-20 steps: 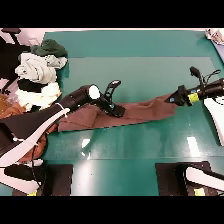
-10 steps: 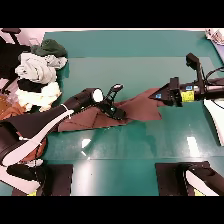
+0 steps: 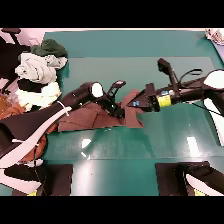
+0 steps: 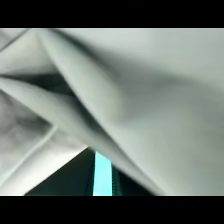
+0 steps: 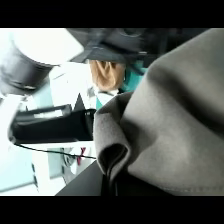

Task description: Fold the shirts.

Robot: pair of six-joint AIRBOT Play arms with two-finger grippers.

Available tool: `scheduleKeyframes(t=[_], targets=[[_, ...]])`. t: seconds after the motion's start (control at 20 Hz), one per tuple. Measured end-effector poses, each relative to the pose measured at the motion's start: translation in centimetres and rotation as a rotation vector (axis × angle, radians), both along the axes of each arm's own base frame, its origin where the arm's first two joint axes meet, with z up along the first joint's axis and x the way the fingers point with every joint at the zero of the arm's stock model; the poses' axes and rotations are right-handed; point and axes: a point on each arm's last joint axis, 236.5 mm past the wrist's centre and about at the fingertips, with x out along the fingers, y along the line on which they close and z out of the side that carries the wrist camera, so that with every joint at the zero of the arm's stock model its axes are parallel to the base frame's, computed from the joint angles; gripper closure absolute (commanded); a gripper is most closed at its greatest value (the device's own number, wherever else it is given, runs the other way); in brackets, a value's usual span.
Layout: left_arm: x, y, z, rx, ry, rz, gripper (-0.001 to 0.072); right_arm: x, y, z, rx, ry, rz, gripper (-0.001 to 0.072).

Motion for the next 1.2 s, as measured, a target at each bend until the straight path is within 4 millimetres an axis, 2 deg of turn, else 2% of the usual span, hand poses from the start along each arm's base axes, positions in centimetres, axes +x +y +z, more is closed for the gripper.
scheduleKeyframes(t=[0.1, 0.15, 0.25, 0.35, 0.45, 0.55, 0.7, 0.85, 1.0, 1.05, 1.1, 1.15, 1.2], targets=[[0.6, 1.6, 3.5, 0.022, -0.043, -0.023, 0.0583, 0.3, 0.6, 0.5, 0.006, -0.043, 0.032, 0.0696], [1.0, 3.0, 5.0, 0.054, -0.068, -0.023, 0.0583, 0.6, 0.9, 1.1, 0.012, -0.065, 0.039, 0.0696], [2.5, 7.5, 7.9, 0.162, -0.145, 0.01, 0.0583, 1.4, 1.4, 1.7, 0.018, -0.098, 0.046, 0.0696], [3.8, 13.4, 10.5, 0.299, -0.214, 0.094, 0.0583, 2.3, 2.3, 1.9, 0.024, -0.11, 0.044, 0.0697], [4.9, 19.8, 13.4, 0.42, -0.272, 0.232, 0.0583, 3.1, 3.9, 1.0, 0.022, -0.098, 0.046, 0.0696], [4.9, 24.7, 16.1, 0.485, -0.307, 0.359, 0.0583, 3.4, 6.4, -0.9, 0.013, -0.067, 0.06, 0.0696], [3.9, 29.4, 18.9, 0.524, -0.334, 0.497, 0.0583, 3.2, 11.2, -4.7, 0.003, -0.011, 0.069, 0.0696], [2.7, 31.6, 20.7, 0.534, -0.353, 0.564, 0.0583, 3.1, 17.5, -7.1, 0.062, 0.024, 0.066, 0.0696], [1.8, 32.7, 21.4, 0.547, -0.351, 0.595, 0.0583, 2.9, 23.8, -8.6, 0.117, 0.036, 0.088, 0.0689], [1.6, 32.9, 21.6, 0.548, -0.351, 0.599, 0.0583, 2.8, 25.7, -9.2, 0.13, 0.042, 0.101, 0.0575], [1.5, 33.0, 21.6, 0.55, -0.35, 0.601, 0.0583, 2.8, 27.2, -9.7, 0.141, 0.051, 0.106, 0.0403], [1.4, 33.1, 21.7, 0.551, -0.349, 0.602, 0.0583, 2.9, 28.6, -10.4, 0.148, 0.062, 0.108, 0.0322], [1.3, 33.2, 21.7, 0.554, -0.349, 0.604, 0.0583, 3.2, 29.7, -10.9, 0.155, 0.074, 0.106, 0.0322]])
